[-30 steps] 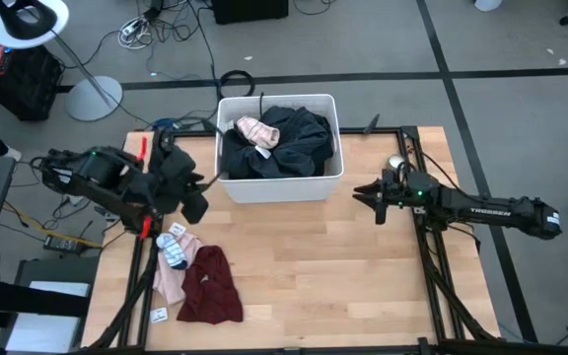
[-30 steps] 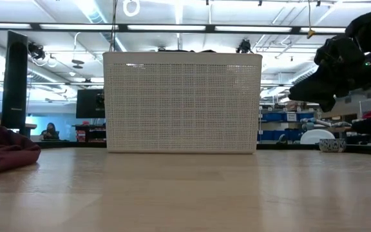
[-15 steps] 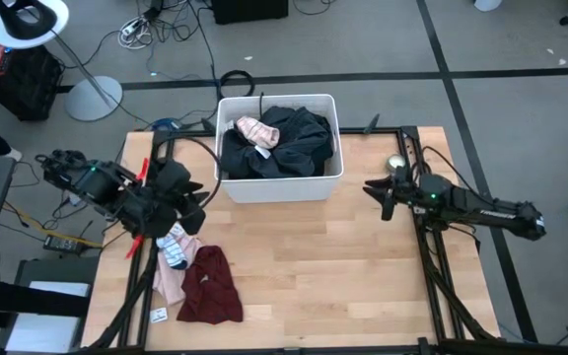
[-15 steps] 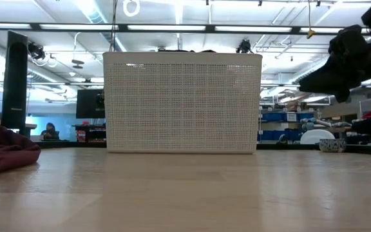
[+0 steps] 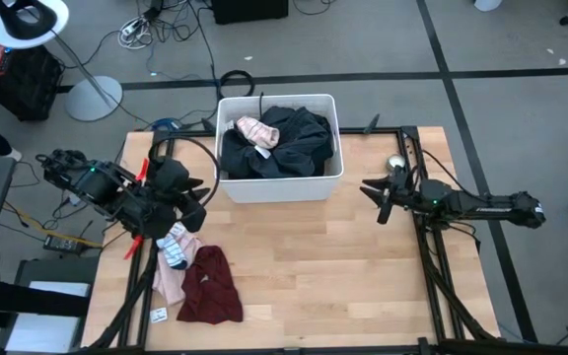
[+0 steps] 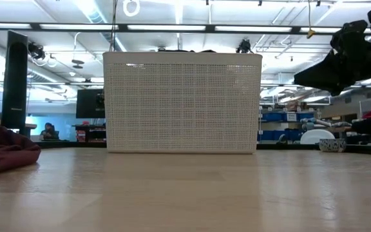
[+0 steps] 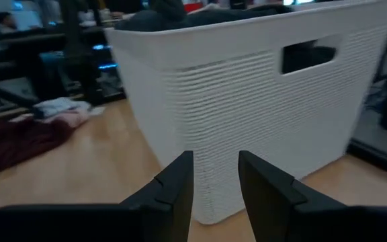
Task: Sort clothes
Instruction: Put the red underwear into the white laundry bin
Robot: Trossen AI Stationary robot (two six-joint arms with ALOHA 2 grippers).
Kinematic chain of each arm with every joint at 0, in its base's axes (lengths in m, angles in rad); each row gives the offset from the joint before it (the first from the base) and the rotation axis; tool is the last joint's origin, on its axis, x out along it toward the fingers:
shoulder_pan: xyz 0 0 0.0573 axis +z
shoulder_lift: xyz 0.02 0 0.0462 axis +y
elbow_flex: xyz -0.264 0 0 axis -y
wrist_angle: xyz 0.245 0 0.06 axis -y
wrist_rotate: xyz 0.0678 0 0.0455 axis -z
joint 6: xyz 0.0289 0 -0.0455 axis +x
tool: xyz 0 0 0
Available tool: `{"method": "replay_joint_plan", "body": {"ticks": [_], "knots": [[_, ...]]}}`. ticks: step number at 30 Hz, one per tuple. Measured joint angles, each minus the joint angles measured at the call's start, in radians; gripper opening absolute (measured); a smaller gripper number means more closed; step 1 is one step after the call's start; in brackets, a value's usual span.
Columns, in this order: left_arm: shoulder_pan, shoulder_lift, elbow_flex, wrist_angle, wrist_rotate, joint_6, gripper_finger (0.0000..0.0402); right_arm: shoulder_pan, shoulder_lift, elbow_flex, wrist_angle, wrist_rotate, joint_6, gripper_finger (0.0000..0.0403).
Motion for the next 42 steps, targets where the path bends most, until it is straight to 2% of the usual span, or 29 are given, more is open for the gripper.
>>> {"method": "replay_joint_plan", "body": {"ticks": [4, 20, 26, 31, 37, 42], "knots": [[0.000, 0.000, 0.000, 0.003, -0.001, 0.000, 0.0131, -0.019, 0.001, 0.000, 0.002, 0.050, -0.020, 0.0118], [0.001, 0.000, 0.000, 0.013, 0.015, 0.022, 0.0131, -0.029, 0.001, -0.006, 0.053, 0.049, -0.008, 0.0118], [0.001, 0.001, -0.108, 0.085, 0.030, 0.111, 0.0131, -0.029, 0.001, -0.006, 0.056, 0.049, -0.008, 0.0118], [0.000, -0.002, -0.270, 0.174, 0.166, 0.131, 0.0131, -0.029, 0.001, -0.006, 0.058, 0.048, -0.008, 0.0120], [-0.030, -0.062, -0.499, 0.506, 0.444, 0.300, 0.0132, -0.029, 0.001, -0.005, 0.059, 0.048, -0.008, 0.0118], [-0.047, -0.113, -0.649, 0.541, 0.569, 0.313, 0.0132, -0.029, 0.001, -0.004, 0.060, 0.048, -0.008, 0.0118]]}}
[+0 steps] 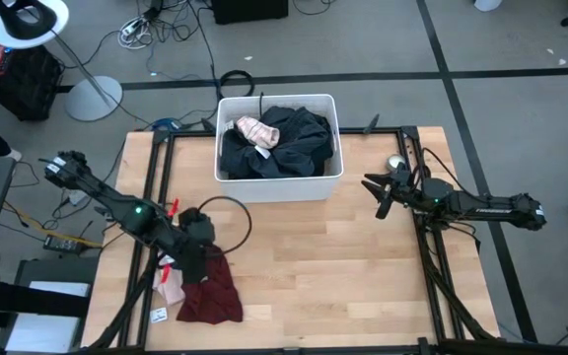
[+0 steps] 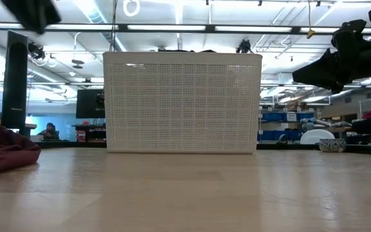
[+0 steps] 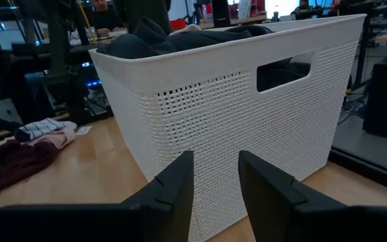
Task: Sort clothes
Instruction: Put the red underwear into the white laundry bin
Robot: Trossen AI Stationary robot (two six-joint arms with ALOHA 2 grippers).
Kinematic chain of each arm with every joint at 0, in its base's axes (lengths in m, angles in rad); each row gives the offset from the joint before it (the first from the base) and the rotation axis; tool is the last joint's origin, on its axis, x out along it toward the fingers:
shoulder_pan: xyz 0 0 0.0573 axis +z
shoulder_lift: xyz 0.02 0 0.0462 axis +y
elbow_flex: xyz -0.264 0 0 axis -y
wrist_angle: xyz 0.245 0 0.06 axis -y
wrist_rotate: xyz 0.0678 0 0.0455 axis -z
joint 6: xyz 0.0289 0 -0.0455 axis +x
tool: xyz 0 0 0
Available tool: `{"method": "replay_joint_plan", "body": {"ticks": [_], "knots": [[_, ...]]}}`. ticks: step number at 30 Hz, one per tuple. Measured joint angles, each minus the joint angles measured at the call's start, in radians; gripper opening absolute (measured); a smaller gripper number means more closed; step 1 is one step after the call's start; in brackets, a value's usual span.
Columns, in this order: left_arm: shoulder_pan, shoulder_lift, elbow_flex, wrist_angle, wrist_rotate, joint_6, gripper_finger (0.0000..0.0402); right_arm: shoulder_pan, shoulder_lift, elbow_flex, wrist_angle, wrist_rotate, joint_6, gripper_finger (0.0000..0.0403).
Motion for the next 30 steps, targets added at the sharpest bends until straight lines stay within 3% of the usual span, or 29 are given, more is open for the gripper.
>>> {"method": "replay_joint_plan", "body": {"ticks": [13, 19, 30], "knots": [[-0.005, -0.001, -0.170, -0.002, 0.048, -0.154, 0.0132, 0.000, 0.000, 0.001, 0.002, 0.000, 0.000, 0.0119], [-0.005, -0.002, -0.176, 0.001, 0.110, -0.096, 0.0132, 0.000, 0.000, 0.001, 0.002, 0.000, 0.000, 0.0120], [-0.006, -0.008, -0.176, -0.110, 0.156, -0.421, 0.0132, 0.000, 0.000, 0.002, 0.003, 0.000, 0.000, 0.0121]]}}
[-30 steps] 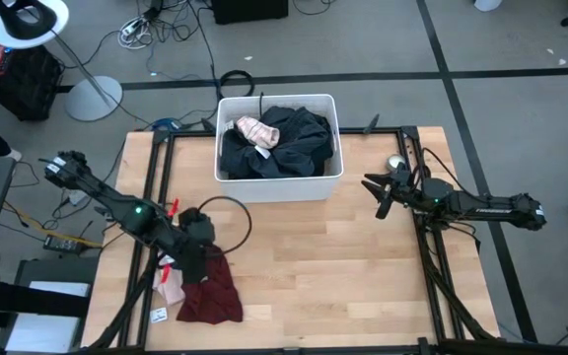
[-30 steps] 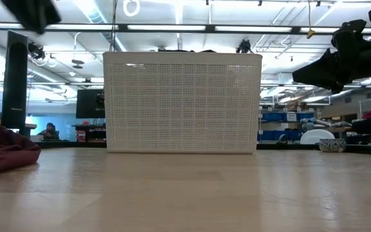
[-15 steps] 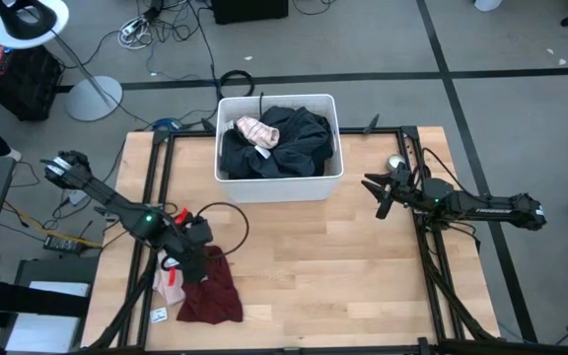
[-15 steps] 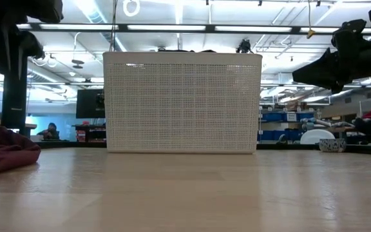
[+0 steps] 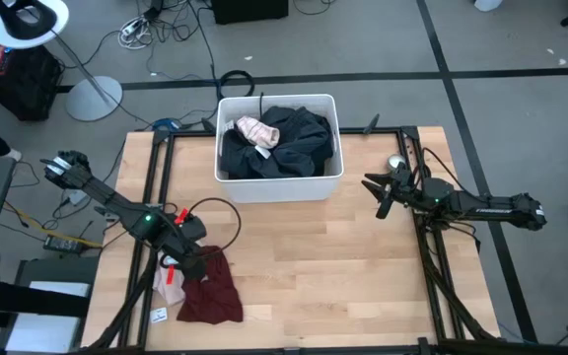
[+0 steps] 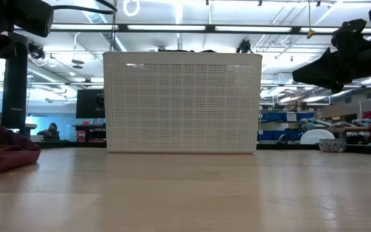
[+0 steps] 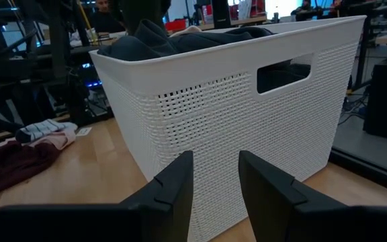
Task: Sort clothes
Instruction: Put the red underwear into the white laundry bin
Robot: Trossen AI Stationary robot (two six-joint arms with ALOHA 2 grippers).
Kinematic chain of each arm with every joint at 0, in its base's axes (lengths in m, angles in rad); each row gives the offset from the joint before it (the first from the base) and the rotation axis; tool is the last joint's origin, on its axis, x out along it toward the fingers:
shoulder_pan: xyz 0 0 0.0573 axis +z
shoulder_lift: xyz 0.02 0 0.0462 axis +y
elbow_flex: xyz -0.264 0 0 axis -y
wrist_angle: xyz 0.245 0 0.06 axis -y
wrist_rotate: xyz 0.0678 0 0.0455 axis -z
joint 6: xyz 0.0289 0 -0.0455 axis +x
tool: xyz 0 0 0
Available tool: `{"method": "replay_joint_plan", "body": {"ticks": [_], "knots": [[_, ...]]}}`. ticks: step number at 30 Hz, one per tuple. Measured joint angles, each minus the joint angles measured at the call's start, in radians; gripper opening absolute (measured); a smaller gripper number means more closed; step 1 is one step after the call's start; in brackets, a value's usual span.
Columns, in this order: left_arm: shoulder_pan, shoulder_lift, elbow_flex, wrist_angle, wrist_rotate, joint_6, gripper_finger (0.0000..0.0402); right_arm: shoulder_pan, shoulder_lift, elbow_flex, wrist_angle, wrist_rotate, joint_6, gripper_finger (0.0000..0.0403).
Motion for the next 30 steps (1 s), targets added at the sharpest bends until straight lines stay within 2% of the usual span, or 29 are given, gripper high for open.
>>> {"method": "replay_joint_plan", "body": {"ticks": [4, 10, 19, 27, 30], "knots": [[-0.006, -0.002, 0.000, 0.014, -0.001, -0.067, 0.0132, 0.000, 0.000, 0.000, 0.000, 0.000, 0.000, 0.0121], [-0.005, -0.001, 0.000, 0.085, -0.020, -0.066, 0.0132, 0.000, 0.000, 0.000, 0.000, 0.000, 0.000, 0.0121], [-0.003, 0.055, 0.000, 0.141, -0.152, 0.069, 0.0131, 0.000, 0.000, 0.000, 0.000, 0.000, 0.000, 0.0121], [0.026, 0.167, 0.000, 0.149, -0.161, 0.207, 0.0131, 0.000, 0.000, 0.000, 0.000, 0.000, 0.000, 0.0121], [0.051, 0.186, -0.030, 0.227, -0.141, 0.280, 0.0131, 0.000, 0.000, 0.000, 0.000, 0.000, 0.000, 0.0121]]}}
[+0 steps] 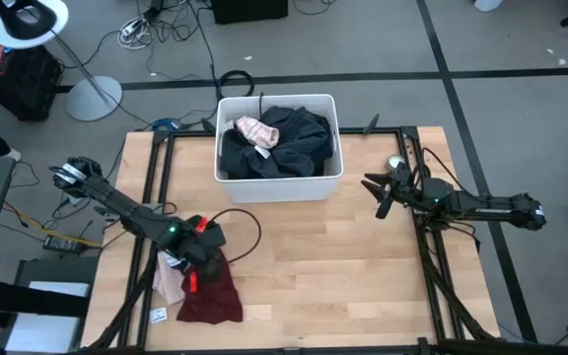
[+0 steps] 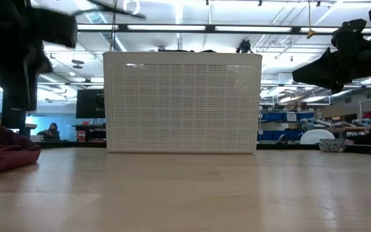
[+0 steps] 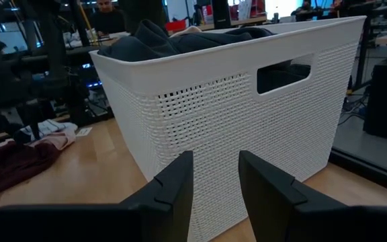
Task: Sort clothes
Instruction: Put the red underwear into the white laundry bin
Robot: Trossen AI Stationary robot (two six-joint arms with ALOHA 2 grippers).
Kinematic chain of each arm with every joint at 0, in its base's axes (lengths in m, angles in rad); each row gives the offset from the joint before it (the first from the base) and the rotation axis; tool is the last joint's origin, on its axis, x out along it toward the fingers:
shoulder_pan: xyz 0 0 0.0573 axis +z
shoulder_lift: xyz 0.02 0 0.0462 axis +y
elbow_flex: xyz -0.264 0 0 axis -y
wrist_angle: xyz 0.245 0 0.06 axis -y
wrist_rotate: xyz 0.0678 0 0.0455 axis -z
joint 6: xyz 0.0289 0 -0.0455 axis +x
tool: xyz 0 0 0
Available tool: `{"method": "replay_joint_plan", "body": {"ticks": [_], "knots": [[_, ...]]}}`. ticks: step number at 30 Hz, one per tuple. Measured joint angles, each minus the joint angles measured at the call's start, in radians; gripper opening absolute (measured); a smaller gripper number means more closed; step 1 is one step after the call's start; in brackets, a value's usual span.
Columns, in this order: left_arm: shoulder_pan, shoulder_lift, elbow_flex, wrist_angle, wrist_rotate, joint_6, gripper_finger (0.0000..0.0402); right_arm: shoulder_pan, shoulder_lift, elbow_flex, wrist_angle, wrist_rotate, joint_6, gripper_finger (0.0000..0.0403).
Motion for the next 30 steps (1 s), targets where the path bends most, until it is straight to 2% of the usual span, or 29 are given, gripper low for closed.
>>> {"method": "replay_joint_plan", "body": {"ticks": [7, 12, 14, 16, 18, 19, 23, 26, 30], "knots": [[0.031, 0.000, -0.195, 0.227, 0.126, 0.033, 0.0131, 0.000, -0.001, 0.000, 0.000, 0.000, 0.000, 0.0121], [0.032, -0.001, -0.282, 0.318, 0.146, 0.035, 0.0129, 0.000, -0.001, 0.000, 0.001, 0.000, 0.000, 0.0121], [0.032, -0.005, -0.298, 0.340, 0.150, 0.036, 0.0113, 0.000, -0.001, 0.000, 0.004, 0.000, 0.000, 0.0121], [0.032, -0.005, -0.297, 0.339, 0.159, 0.035, 0.0075, 0.000, -0.001, 0.000, 0.003, 0.000, 0.000, 0.0121], [0.032, -0.002, -0.281, 0.334, 0.179, 0.037, 0.0026, 0.000, -0.001, 0.000, 0.004, 0.000, 0.000, 0.0121], [0.031, -0.001, -0.269, 0.330, 0.187, 0.039, 0.0015, 0.000, -0.001, 0.000, 0.004, 0.000, 0.000, 0.0121], [0.031, -0.001, -0.191, 0.317, 0.177, 0.041, 0.0005, 0.000, -0.001, 0.000, 0.004, 0.000, 0.000, 0.0121], [0.031, -0.001, -0.105, 0.240, 0.166, 0.042, 0.0003, 0.000, -0.001, 0.000, 0.004, 0.000, 0.000, 0.0121], [0.031, -0.001, 0.039, 0.114, 0.102, 0.044, 0.0002, 0.000, -0.001, 0.000, 0.004, 0.000, 0.000, 0.0121]]}}
